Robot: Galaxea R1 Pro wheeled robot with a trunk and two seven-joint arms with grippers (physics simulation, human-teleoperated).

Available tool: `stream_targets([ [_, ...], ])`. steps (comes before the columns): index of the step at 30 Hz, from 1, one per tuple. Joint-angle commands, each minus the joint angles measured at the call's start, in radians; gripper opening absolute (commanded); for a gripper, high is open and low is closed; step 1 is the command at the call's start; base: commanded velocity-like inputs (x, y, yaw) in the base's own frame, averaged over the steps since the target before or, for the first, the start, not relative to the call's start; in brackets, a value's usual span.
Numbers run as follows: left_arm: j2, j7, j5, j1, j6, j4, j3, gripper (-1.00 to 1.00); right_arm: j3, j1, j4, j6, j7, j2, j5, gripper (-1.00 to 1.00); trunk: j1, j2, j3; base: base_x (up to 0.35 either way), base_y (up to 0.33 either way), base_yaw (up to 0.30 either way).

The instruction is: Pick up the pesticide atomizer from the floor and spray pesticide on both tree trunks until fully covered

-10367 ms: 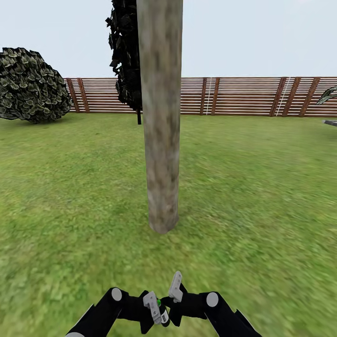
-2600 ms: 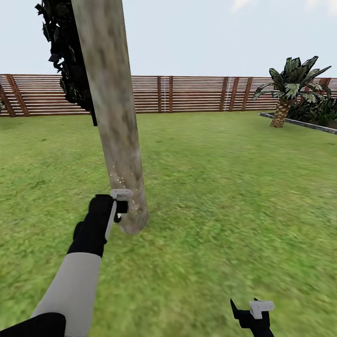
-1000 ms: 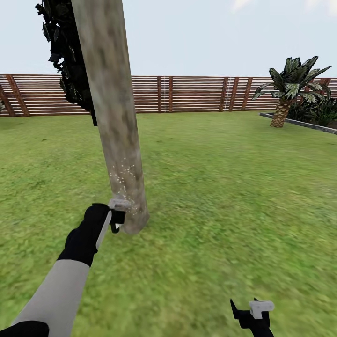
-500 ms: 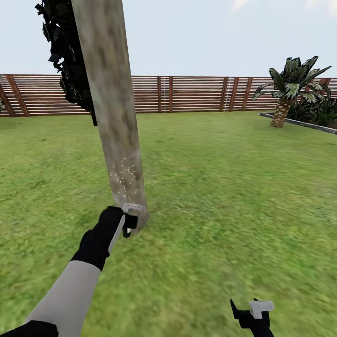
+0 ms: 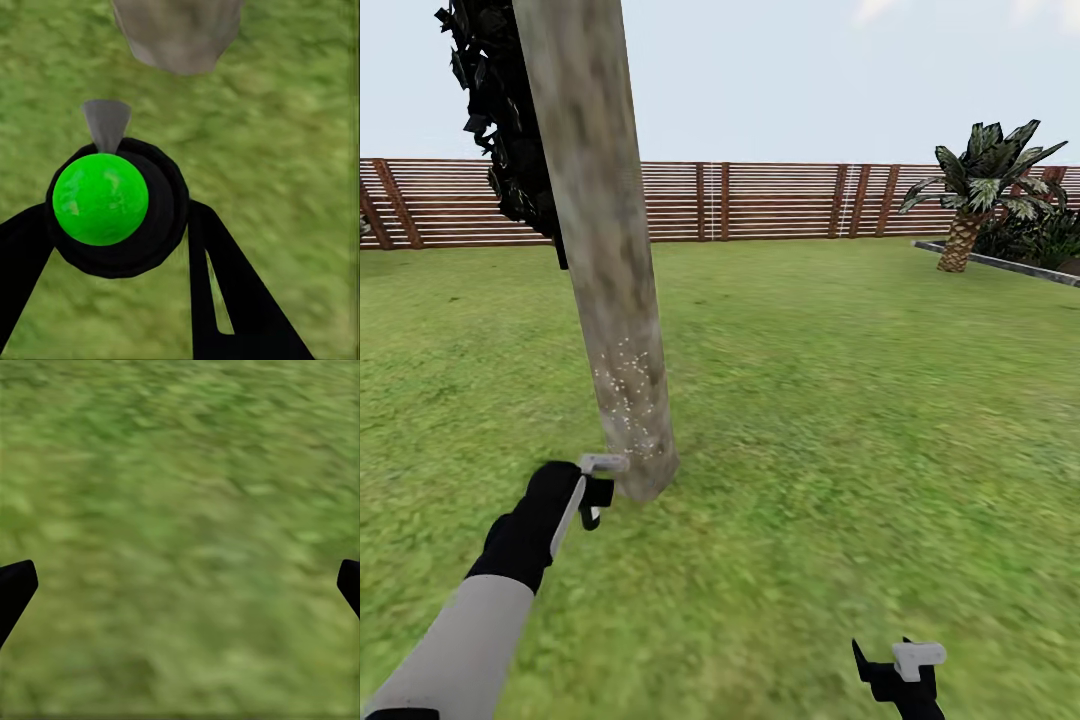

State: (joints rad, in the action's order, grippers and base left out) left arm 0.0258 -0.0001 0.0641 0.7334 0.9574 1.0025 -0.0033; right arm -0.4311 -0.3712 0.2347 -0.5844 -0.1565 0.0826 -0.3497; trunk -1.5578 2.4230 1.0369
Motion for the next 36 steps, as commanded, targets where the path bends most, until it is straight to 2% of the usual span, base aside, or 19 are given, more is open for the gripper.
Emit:
stream_targets([
  [1,-0.01,0.001,0.0,0.0,-0.003,0.0,-0.001,-1.0,0.0,0.0,0.0,0.0,0.0,0.0,0.0,1.0,0.0,0.0,0.0,0.0,0.0,0.0],
  [4,-0.044,0.003,-0.001,0.001,-0.006,0.0,-0.001,-1.0,0.0,0.0,0.0,0.0,0.0,0.0,0.0,1.0,0.0,0.0,0.0,0.0,0.0,0.0],
  [8,-0.05,0.005,-0.001,0.003,-0.006,0.001,-0.001,-1.0,0.0,0.0,0.0,0.0,0.0,0.0,0.0,1.0,0.0,0.0,0.0,0.0,0.0,0.0],
  [12,-0.036,0.003,0.004,0.003,-0.007,-0.001,0.006,-1.0,0.0,0.0,0.0,0.0,0.0,0.0,0.0,1.0,0.0,0.0,0.0,0.0,0.0,0.0],
  [14,0.0,0.004,0.005,0.002,-0.01,-0.002,0.02,-1.0,0.0,0.0,0.0,0.0,0.0,0.0,0.0,1.0,0.0,0.0,0.0,0.0,0.0,0.0],
  [17,0.019,0.008,0.007,0.001,-0.011,-0.014,0.023,-1.0,0.0,0.0,0.0,0.0,0.0,0.0,0.0,1.0,0.0,0.0,0.0,0.0,0.0,0.0],
  [18,0.017,0.013,0.009,0.001,-0.013,-0.033,0.022,-1.0,0.0,0.0,0.0,0.0,0.0,0.0,0.0,1.0,0.0,0.0,0.0,0.0,0.0,0.0],
  [22,-0.001,0.016,0.007,0.001,-0.016,-0.077,0.019,-1.0,0.0,0.0,0.0,0.0,0.0,0.0,0.0,1.0,0.0,0.0,0.0,0.0,0.0,0.0],
  [27,-0.072,0.017,0.009,0.001,-0.059,-0.094,0.018,-1.0,0.0,0.0,0.0,0.0,0.0,0.0,0.0,1.0,0.0,0.0,0.0,0.0,0.0,0.0],
  [29,-0.087,0.017,0.009,0.001,-0.062,-0.094,0.016,-1.0,0.0,0.0,0.0,0.0,0.0,0.0,0.0,1.0,0.0,0.0,0.0,0.0,0.0,0.0],
  [32,-0.079,0.015,0.011,0.001,-0.065,-0.105,0.017,-1.0,0.0,0.0,0.0,0.0,0.0,0.0,0.0,1.0,0.0,0.0,0.0,0.0,0.0,0.0],
  [35,-0.025,0.015,0.012,0.001,-0.073,-0.149,0.023,-1.0,0.0,0.0,0.0,0.0,0.0,0.0,0.0,1.0,0.0,0.0,0.0,0.0,0.0,0.0],
  [36,-0.015,0.016,0.013,0.001,-0.081,-0.161,0.023,-1.0,0.0,0.0,0.0,0.0,0.0,0.0,0.0,1.0,0.0,0.0,0.0,0.0,0.0,0.0],
])
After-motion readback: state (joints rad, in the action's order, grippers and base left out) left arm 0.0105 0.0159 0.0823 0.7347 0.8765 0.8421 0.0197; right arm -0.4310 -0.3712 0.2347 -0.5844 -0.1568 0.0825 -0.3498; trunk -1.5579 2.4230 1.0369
